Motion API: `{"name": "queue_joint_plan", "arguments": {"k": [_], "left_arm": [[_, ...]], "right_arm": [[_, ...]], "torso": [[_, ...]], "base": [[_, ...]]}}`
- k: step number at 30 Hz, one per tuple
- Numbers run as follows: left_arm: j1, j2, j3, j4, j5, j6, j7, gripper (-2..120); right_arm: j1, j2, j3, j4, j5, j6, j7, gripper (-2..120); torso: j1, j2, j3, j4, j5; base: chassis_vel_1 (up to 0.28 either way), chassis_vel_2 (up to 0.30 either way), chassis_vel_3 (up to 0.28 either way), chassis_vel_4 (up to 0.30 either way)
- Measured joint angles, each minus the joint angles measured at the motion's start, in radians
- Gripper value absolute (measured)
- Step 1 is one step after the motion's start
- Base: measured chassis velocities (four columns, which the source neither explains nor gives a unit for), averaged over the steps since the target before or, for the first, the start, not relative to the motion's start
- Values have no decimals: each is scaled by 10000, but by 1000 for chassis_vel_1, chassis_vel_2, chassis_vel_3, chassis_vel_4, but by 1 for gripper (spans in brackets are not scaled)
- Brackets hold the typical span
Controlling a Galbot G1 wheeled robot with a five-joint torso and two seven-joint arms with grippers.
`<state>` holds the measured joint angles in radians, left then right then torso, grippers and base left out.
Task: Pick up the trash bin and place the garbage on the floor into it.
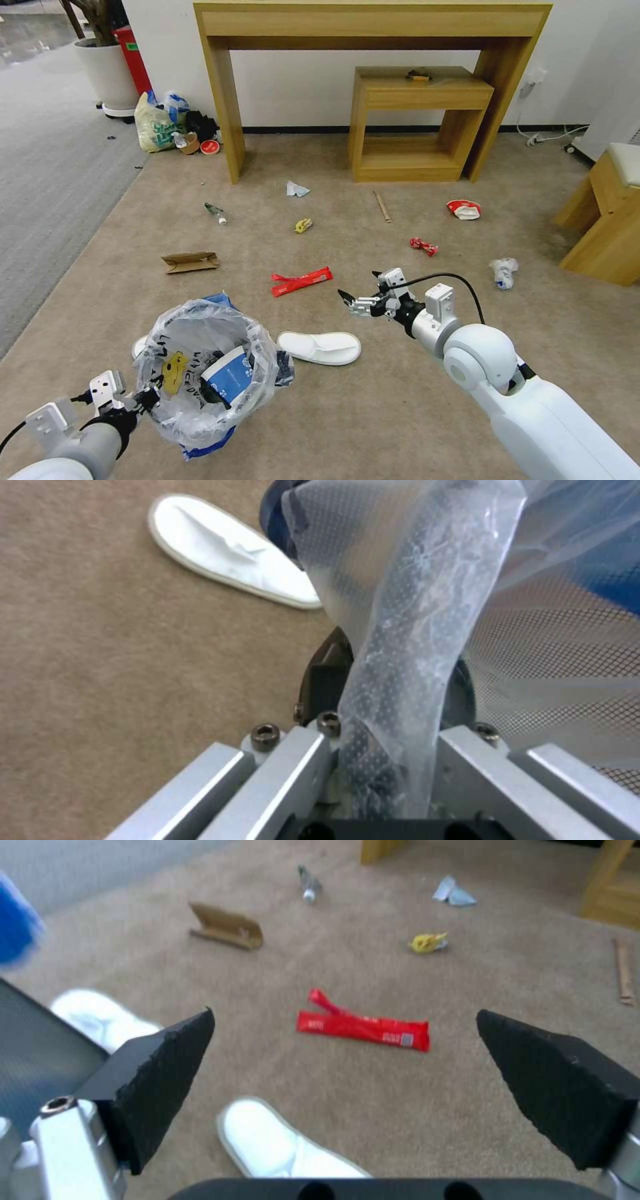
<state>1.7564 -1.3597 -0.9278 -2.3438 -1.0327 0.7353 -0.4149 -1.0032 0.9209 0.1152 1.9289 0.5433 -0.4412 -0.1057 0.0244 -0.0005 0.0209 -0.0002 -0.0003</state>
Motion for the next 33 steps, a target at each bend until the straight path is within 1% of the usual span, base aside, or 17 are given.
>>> {"name": "queue_joint_plan", "arguments": {"k": [6,8,9,12,13,14,17,18,20,22,24,25,26,28,30,31,33], "left_arm": [[181,-71,-87,-163,7,0,0,0],[261,-111,-108,-239,35,0,-15,0],[261,-111,-108,-239,35,0,-15,0],[317,-156,-118,-346,59,0,-86,0],[317,-156,-118,-346,59,0,-86,0],[334,-181,-117,-397,63,0,-126,0],[412,-247,-85,-527,73,0,-241,0],[412,-247,-85,-527,73,0,-241,0],[449,-332,-83,-604,77,0,-325,0],[454,-348,-83,-619,75,0,-333,0],[475,-431,-91,-673,76,0,-389,0],[475,-431,-91,-673,76,0,-389,0],[476,-461,-91,-691,74,0,-410,0],[474,-509,-91,-729,67,0,-461,0],[474,-522,-91,-740,67,0,-472,0],[481,-558,-90,-788,53,0,-503,0],[488,-564,-90,-802,51,0,-509,0]], "right_arm": [[439,-298,-501,-1222,-552,706,-1157,100],[851,-368,-926,-2079,-739,1167,-1968,100],[851,-368,-926,-2079,-739,1167,-1968,100],[1728,-285,-1527,-3628,-1409,1949,-3972,100],[1728,-285,-1527,-3628,-1409,1949,-3972,100],[2204,-135,-1756,-4378,-1993,2352,-4908,100],[3166,372,-2401,-6130,-3135,3205,-6184,100],[3166,372,-2401,-6130,-3135,3205,-6184,100],[3613,835,-2710,-7425,-3766,3747,-6707,100],[3676,934,-2742,-7643,-3886,3832,-6806,100],[3990,1518,-2875,-8795,-4390,4249,-7206,100],[3990,1518,-2875,-8795,-4390,4249,-7206,100],[4128,1843,-2908,-9279,-4560,4385,-7283,100],[4336,2488,-2917,-10014,-4815,4673,-7377,100],[4380,2630,-2906,-10180,-4868,4726,-7390,100],[4561,3080,-2866,-10842,-4998,4863,-7402,100],[4602,3171,-2856,-11000,-5023,4884,-7398,100]], "torso": [[0,0,0,0,5],[0,-1,1,-5,4],[0,-1,1,-5,4],[0,-1,1,-3,2],[0,-1,1,-3,2],[1,-1,2,-1,2],[1,-1,2,1,2],[1,-1,2,1,2],[0,-1,1,-2,-3],[0,-1,1,-1,-3],[1,-1,1,-1,3],[1,-1,1,-1,3],[1,-1,1,-4,-5],[1,-1,2,2,6],[1,-1,2,2,5],[1,-1,1,4,0],[1,-1,1,4,0]], "base": [[15,21,1,-8],[0,0,0,0],[0,0,0,0],[0,0,0,0],[0,0,0,0],[0,0,0,0],[0,0,0,0],[0,0,0,0],[0,0,0,0],[0,0,0,0],[0,0,0,0],[0,0,0,0],[0,0,0,0],[0,0,0,0],[0,0,0,0],[0,0,0,0],[0,0,0,0]]}}
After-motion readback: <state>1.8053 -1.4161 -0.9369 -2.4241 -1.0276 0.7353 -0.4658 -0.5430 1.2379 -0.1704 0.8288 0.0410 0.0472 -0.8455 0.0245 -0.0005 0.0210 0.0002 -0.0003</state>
